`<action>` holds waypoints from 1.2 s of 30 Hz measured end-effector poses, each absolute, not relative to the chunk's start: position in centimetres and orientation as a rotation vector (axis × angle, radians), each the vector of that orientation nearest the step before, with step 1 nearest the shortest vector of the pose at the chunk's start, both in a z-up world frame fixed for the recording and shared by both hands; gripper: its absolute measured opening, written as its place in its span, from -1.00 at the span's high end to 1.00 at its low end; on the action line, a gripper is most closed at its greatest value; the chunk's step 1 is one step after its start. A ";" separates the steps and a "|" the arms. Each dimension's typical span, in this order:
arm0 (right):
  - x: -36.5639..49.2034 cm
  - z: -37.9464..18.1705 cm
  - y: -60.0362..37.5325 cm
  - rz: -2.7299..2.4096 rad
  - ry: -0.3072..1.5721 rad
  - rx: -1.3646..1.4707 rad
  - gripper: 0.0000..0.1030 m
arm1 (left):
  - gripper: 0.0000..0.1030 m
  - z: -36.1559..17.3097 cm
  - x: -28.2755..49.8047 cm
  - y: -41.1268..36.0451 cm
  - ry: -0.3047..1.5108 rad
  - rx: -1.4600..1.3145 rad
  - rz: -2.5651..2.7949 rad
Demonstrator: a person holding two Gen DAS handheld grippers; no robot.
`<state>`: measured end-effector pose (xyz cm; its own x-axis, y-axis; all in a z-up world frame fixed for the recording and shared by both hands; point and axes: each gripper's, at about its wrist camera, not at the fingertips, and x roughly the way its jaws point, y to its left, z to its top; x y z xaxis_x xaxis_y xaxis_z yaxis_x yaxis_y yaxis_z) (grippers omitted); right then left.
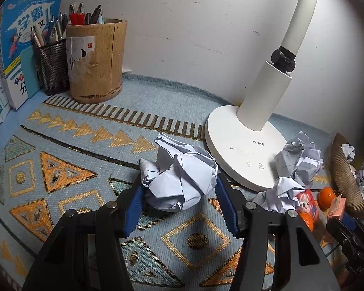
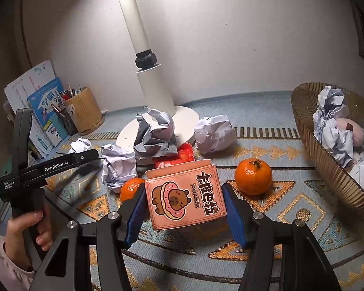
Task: Organize objects
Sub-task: 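Grasp the pink printed box with the right tool while the left grasps a paper ball, then carry the pink box and paper ball to the amber bowl and open both tools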
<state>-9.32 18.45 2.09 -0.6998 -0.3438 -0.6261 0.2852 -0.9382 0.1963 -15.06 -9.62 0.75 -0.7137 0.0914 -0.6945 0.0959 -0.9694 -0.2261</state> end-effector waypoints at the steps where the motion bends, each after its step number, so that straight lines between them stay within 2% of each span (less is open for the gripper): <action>1: -9.4 2.0 18.4 -2.614 -0.120 0.993 -0.14 | -0.05 0.7 -15.0 -9.6 0.391 1.186 -2.879; 36: -9.8 1.5 19.4 -2.586 -0.196 1.024 -0.14 | -0.06 1.2 -14.1 -11.4 0.459 1.180 -2.873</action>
